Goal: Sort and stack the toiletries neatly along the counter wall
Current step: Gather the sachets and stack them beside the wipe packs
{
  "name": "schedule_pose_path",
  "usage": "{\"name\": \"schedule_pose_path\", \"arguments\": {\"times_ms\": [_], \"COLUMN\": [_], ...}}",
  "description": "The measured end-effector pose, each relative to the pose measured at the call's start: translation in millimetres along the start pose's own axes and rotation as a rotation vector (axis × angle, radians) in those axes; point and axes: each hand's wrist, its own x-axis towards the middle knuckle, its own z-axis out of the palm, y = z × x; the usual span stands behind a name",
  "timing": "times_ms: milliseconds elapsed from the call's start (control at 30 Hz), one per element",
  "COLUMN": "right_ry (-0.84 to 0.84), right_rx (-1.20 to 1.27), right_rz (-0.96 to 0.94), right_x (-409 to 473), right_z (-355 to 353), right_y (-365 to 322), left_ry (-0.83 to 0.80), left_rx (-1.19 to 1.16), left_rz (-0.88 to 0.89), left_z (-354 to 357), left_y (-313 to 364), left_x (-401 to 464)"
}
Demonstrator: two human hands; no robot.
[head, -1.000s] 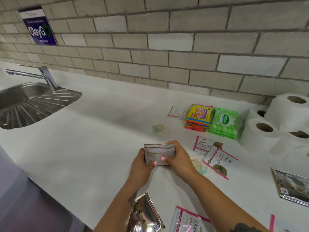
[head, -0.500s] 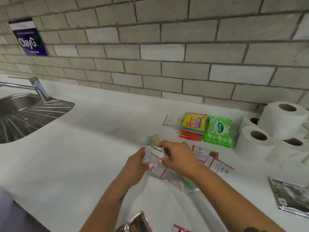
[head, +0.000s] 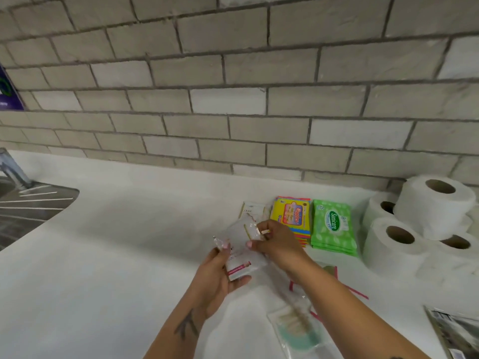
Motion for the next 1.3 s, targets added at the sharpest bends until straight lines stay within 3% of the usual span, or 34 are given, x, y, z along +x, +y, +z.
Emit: {"name": "schedule_pose_path", "arguments": {"times_ms": [167,300,500,733,867,1033,1167,1300], "right_ry": [0.088,0.277,0.365,0.282,0.166,-0.013,-0.116,-0.141], "right_rx": [-0.062,-0.197,-0.663,-0.877,-1.095,-1.356,-1.522,-1.604], "right_rz": [-0.004,-0.053,-0.163,-0.141,-0.157,-0.145,-0.142,-0.128], "right_x": [23,43,75,106,118,131,137,139], "right_z": [0,-11,-31,-37,-29,-12,1,8], "right_y": [11,11,6,9,13,13,11,9], "left_ry": [0.021,0.099,0.175,0.192,0.175,0.296,0.353,0.307], "left_rx": [0.114,0.234,0.453,0.929,0.993,1.319,1.376,1.392], "left_rz": [0.01,-0.03,-0.111,-0.128,-0.106,-0.102,-0.137,-0.09], "left_z": [7,-1,8,25,27,28,25,21], "left_y": [12,42,60,47,39,29,23,26], "left_x": [34,80,165,226,240,243,243,246]}}
